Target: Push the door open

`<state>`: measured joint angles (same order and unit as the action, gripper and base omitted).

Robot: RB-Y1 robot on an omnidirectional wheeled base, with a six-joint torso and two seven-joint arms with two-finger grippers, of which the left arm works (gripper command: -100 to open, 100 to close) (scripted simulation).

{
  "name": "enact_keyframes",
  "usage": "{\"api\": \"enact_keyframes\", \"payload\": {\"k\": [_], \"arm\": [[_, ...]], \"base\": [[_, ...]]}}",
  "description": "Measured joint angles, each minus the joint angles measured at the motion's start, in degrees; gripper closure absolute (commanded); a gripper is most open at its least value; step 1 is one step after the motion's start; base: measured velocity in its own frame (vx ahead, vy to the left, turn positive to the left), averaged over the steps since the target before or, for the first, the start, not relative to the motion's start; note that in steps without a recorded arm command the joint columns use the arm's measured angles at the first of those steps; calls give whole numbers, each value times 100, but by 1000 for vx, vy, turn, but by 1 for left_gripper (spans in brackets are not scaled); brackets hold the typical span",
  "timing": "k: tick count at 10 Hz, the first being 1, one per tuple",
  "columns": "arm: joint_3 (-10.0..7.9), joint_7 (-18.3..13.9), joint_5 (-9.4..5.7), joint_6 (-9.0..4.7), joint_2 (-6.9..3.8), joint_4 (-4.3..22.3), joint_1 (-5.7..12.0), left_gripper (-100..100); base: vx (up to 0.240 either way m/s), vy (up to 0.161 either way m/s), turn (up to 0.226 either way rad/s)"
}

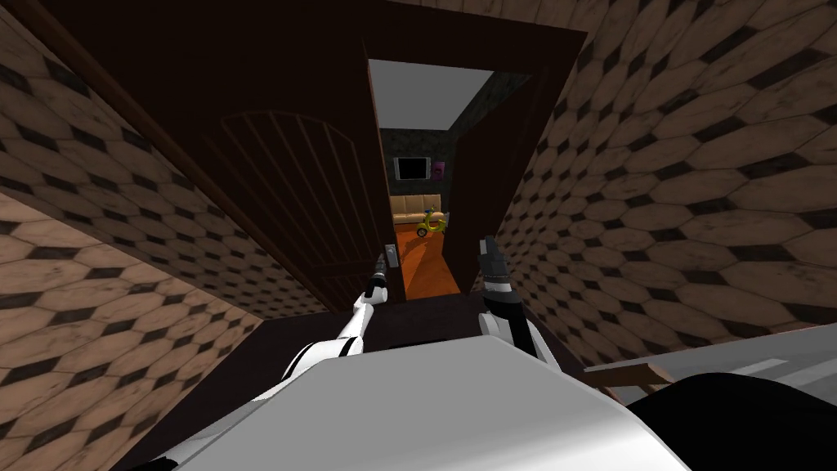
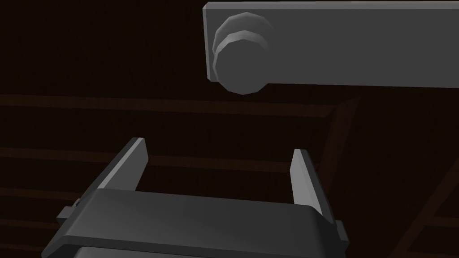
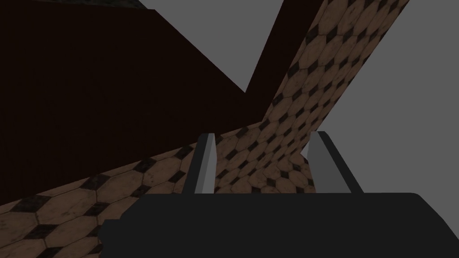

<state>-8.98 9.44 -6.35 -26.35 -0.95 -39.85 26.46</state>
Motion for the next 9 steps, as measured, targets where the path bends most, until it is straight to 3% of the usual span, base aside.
{"api": "enact_keyframes", "payload": {"k": [2, 5, 6, 9], "arm": [[-29, -4, -14, -66, -50, 121, 56, -100], [-51, -7, -23, -40, 74, 80, 35, -100], [-51, -9, -24, -34, 79, 76, 37, 100], [-59, -5, -25, -41, 58, 67, 60, 100]], "base": [[210, -13, -27], [163, 15, -17], [-14, -1, 6], [-15, 0, -5]]}}
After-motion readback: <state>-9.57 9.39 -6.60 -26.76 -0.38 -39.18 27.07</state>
